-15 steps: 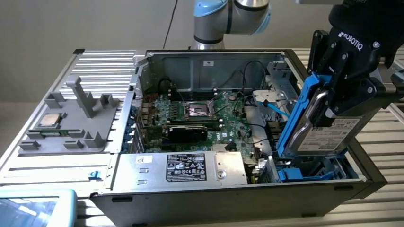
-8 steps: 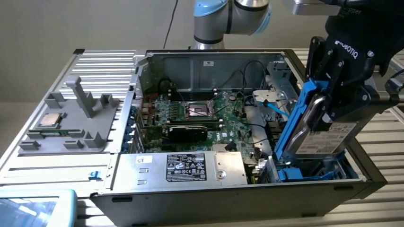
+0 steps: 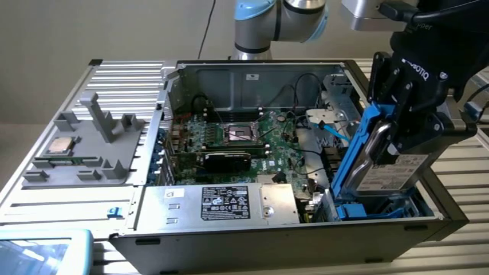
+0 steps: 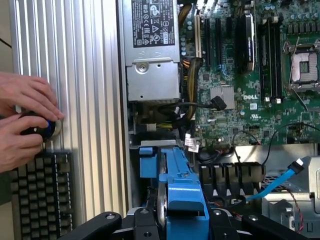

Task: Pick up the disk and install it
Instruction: 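Insert the disk into the insertion slot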

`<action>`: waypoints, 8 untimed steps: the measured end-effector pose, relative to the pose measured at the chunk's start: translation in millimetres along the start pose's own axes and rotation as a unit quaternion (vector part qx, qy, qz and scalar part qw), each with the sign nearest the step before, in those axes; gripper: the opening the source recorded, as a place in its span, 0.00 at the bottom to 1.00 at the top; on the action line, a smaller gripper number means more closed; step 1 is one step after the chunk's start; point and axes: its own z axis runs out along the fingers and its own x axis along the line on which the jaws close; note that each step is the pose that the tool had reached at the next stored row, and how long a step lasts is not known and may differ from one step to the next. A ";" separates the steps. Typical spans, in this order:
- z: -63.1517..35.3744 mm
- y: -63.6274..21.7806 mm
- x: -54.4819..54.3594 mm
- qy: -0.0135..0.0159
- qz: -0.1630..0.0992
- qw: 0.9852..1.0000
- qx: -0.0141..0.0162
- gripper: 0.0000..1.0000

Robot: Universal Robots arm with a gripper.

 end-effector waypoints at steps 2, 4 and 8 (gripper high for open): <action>1.9 0.0 0.5 0.000 0.000 1.000 0.000 0.37; 3.2 0.0 0.9 -0.001 -0.001 1.000 0.000 0.37; 5.8 0.0 0.9 -0.002 -0.002 1.000 0.000 0.37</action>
